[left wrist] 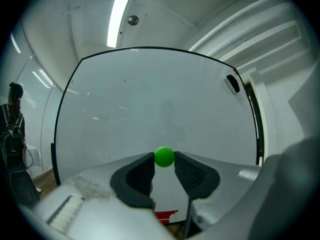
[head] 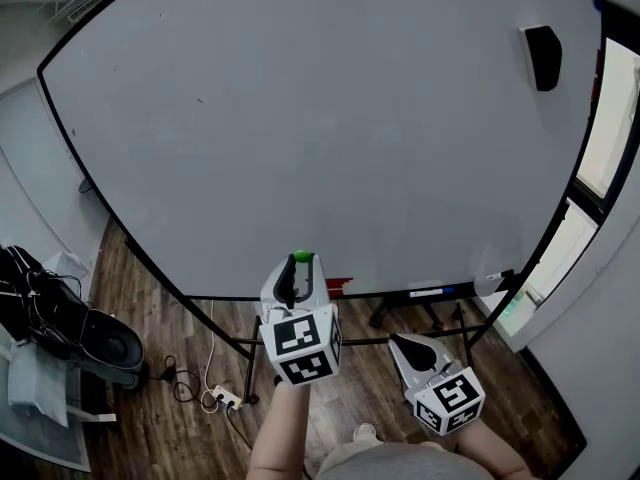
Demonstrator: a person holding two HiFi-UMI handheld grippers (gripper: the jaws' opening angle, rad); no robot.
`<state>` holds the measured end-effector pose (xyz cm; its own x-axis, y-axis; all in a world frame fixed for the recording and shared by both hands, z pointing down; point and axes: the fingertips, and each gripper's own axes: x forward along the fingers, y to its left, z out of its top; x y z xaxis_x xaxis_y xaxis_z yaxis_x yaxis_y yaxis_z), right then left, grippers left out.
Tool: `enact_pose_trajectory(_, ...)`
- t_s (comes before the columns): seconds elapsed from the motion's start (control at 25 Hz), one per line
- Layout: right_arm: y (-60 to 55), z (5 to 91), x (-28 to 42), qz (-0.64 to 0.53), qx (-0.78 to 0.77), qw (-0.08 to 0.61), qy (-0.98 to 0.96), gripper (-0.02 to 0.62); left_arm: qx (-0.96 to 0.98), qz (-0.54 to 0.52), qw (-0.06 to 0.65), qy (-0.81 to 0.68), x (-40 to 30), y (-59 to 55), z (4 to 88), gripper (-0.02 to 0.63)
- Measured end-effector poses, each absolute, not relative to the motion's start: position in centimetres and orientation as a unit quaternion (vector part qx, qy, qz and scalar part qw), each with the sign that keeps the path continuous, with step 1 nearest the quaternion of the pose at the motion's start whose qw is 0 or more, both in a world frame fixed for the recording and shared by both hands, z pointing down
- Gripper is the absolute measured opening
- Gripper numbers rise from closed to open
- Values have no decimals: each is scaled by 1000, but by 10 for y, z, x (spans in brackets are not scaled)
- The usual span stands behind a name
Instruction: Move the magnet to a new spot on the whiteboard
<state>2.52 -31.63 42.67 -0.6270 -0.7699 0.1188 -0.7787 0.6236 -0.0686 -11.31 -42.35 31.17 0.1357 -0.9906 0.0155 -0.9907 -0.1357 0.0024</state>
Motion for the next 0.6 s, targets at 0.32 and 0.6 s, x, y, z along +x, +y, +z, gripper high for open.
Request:
enact_pose_trajectory(0.32, -299, 423, 24, 53, 415, 37, -908, 2, 745, -7, 23, -666, -122, -379, 326, 135)
enact_pose_trajectory(0.6, -290, 423, 18, 54, 398, 38, -915, 2, 738, -1, 41, -674, -129, -353, 346, 135)
